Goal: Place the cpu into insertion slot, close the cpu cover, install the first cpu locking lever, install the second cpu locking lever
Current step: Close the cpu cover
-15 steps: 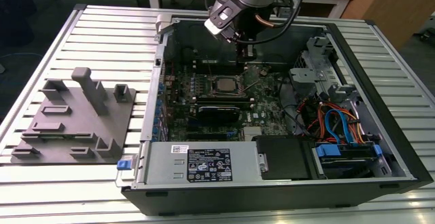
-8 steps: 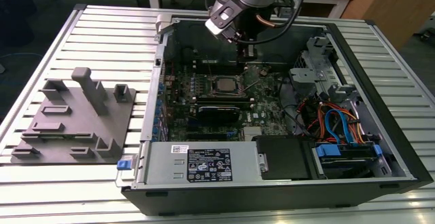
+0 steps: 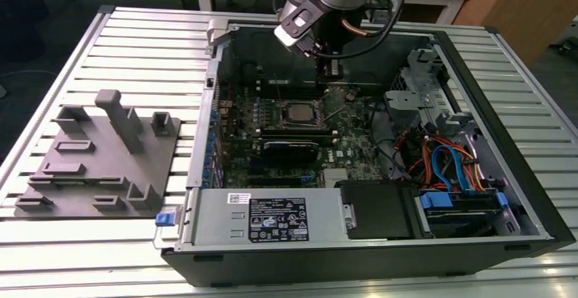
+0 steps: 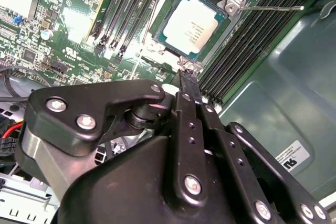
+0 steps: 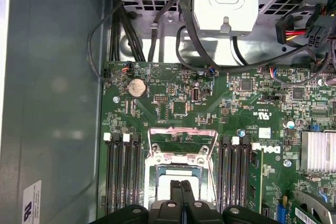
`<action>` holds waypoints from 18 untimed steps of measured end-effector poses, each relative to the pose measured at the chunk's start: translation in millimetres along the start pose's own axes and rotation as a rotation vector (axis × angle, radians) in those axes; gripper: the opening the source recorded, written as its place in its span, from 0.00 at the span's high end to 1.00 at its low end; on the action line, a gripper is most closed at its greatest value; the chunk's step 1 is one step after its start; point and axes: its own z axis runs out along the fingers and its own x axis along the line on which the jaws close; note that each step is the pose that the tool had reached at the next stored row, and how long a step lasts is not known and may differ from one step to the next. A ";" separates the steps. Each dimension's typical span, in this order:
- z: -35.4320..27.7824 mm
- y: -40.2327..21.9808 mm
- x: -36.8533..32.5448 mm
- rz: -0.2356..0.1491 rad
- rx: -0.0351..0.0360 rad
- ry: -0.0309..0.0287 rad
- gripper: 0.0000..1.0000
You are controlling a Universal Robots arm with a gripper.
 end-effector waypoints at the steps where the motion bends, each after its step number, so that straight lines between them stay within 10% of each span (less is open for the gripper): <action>1: 0.0 0.2 0.0 0.000 0.0000 -0.0001 0.90; 18: 0.0 11.1 -0.2 0.000 0.0000 0.0000 0.90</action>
